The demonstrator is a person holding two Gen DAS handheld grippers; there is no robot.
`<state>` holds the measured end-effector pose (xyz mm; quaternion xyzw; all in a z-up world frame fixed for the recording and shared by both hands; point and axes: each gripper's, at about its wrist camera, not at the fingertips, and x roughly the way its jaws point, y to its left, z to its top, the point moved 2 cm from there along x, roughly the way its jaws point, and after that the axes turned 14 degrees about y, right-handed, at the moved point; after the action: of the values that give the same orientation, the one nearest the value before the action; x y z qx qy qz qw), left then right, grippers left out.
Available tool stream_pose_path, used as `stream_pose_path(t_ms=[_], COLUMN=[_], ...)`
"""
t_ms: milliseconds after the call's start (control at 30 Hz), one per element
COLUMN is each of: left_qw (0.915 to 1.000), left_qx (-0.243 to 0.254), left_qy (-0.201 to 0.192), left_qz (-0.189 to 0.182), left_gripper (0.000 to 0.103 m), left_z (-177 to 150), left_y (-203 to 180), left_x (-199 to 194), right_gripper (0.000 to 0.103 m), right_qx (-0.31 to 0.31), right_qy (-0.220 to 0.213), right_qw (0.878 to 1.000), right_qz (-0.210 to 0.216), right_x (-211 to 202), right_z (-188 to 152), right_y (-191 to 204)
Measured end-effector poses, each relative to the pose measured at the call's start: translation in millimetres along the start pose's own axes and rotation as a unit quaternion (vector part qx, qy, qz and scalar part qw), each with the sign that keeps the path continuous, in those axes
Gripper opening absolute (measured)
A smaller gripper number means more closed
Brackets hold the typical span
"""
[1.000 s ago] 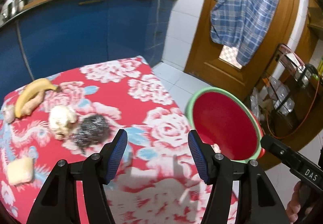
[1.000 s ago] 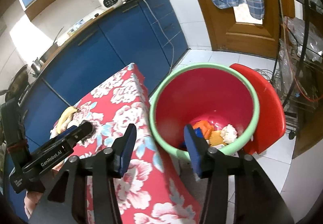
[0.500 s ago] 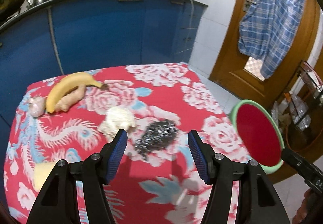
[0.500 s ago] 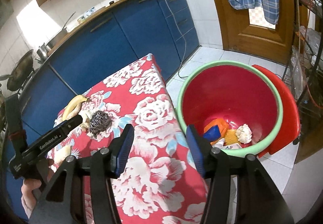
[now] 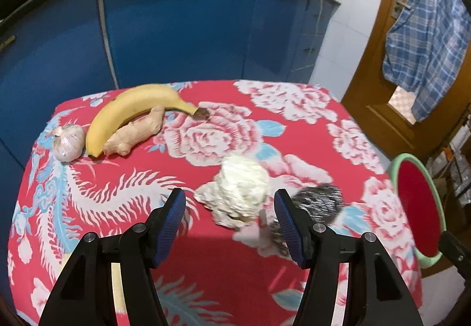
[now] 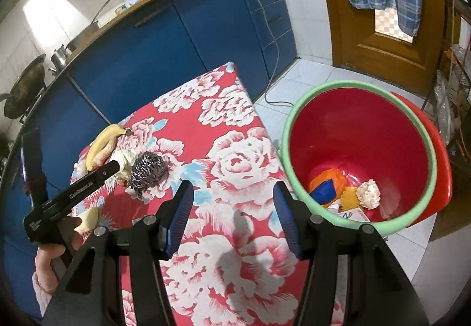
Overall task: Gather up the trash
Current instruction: 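Grasp the crumpled white tissue with the left tool, then lower the right tool onto the steel wool scrubber and grasp it while the left holds the tissue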
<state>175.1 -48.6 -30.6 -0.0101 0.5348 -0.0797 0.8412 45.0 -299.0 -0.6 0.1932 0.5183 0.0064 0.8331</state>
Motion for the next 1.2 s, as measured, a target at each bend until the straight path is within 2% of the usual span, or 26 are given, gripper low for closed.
stream_pose_path(t_ms=[300,333,400,467,567,900,1100,1200], left_qw=[0.9997,0.9998,0.9997,0.9994,0.9992,0.9983,0.9974,0.9967], left_qx=[-0.001,-0.001,0.0,-0.003,-0.005,-0.024,-0.049,-0.053], left_qy=[0.018,0.016,0.014,0.018,0.013,-0.031,-0.046,-0.061], left_qz=[-0.015,-0.015,-0.018,-0.029,-0.037,-0.043,-0.027,-0.004], left_gripper=[0.063,0.061,0.042,0.029,0.026,0.025,0.025,0.025], left_z=[6.4,6.3,5.9,5.4,4.3,-9.3,-18.7,-19.4], left_y=[3.6,3.2,3.4,4.7,6.9,22.9,43.6,50.7], left_x=[24.3,25.3,27.1,29.8,27.2,-14.7,-24.8,-27.8], right_gripper=[0.058,0.058,0.058,0.058,0.058,0.058,0.058,0.06], right_qx=[-0.009,-0.01,-0.012,-0.013,-0.017,-0.048,-0.067,-0.074], right_qy=[0.018,0.02,0.021,0.023,0.024,0.028,0.031,0.033], right_qw=[1.0,1.0,1.0,1.0,1.0,0.998,0.997,0.997], right_qz=[-0.002,-0.003,-0.004,-0.004,-0.005,0.002,0.008,0.014], right_x=[19.3,20.5,22.1,23.8,25.1,34.6,45.2,53.0], right_z=[4.8,5.1,5.6,5.9,5.5,7.8,11.7,14.8], right_y=[10.5,11.3,13.0,14.6,17.8,46.2,71.7,84.6])
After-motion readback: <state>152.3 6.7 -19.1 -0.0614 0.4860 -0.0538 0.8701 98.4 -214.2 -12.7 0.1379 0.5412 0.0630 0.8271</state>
